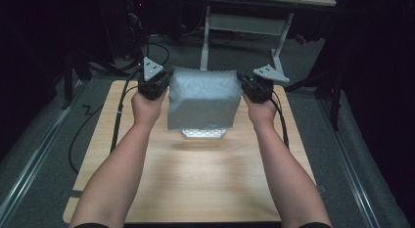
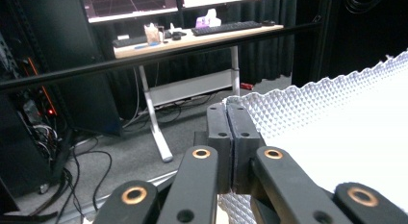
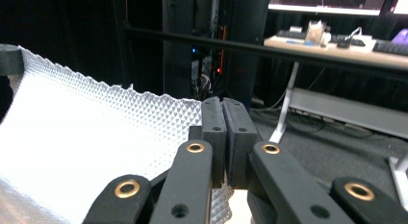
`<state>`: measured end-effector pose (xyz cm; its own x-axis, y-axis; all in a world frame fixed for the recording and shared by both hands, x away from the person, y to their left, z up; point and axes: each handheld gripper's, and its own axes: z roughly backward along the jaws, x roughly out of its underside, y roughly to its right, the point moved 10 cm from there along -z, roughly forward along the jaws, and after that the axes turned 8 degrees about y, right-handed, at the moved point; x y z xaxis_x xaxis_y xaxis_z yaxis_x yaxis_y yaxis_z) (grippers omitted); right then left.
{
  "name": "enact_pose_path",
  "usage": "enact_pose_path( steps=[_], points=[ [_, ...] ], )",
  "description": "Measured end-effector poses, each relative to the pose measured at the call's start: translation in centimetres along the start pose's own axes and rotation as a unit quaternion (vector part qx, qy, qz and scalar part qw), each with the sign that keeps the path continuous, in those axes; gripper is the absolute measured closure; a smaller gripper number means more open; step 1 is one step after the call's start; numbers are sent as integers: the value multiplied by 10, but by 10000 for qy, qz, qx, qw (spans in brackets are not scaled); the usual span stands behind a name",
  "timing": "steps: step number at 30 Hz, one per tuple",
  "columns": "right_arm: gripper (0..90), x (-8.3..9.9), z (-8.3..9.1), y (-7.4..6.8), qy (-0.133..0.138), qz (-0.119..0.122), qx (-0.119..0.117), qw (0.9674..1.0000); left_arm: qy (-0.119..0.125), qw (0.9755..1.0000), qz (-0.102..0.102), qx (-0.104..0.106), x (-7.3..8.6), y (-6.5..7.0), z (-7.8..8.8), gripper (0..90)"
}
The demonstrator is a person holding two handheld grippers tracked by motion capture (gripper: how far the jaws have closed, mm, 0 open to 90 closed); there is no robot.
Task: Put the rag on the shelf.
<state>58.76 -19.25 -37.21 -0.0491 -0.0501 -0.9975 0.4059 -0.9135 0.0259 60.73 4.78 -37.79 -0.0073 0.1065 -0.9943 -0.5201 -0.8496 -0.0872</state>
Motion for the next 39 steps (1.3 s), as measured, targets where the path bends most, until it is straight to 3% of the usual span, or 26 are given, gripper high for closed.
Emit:
enact_pose_path(
  steps=[3,7,9,18,25,39],
  points=[
    [891,11,-5,4,-164,-10,9,9999,-279,9996,-2,14,17,2,-8,900],
    [891,27,-8,6,-319,-126,-17,9994,-505,9984,211,119,42,3,-11,900],
    [891,37,-9,6,-462,-105,-20,9989,-665,9974,225,171,55,6,-11,900],
    [891,76,-6,1,-772,-183,-100,9968,-880,9936,603,366,101,15,-1,900],
    [890,99,0,-2,-921,-253,-136,9953,-930,9910,805,532,118,25,5,900],
    [888,126,2,-5,-1123,-331,-139,9930,-1085,9878,940,603,142,33,8,898]
  ],
)
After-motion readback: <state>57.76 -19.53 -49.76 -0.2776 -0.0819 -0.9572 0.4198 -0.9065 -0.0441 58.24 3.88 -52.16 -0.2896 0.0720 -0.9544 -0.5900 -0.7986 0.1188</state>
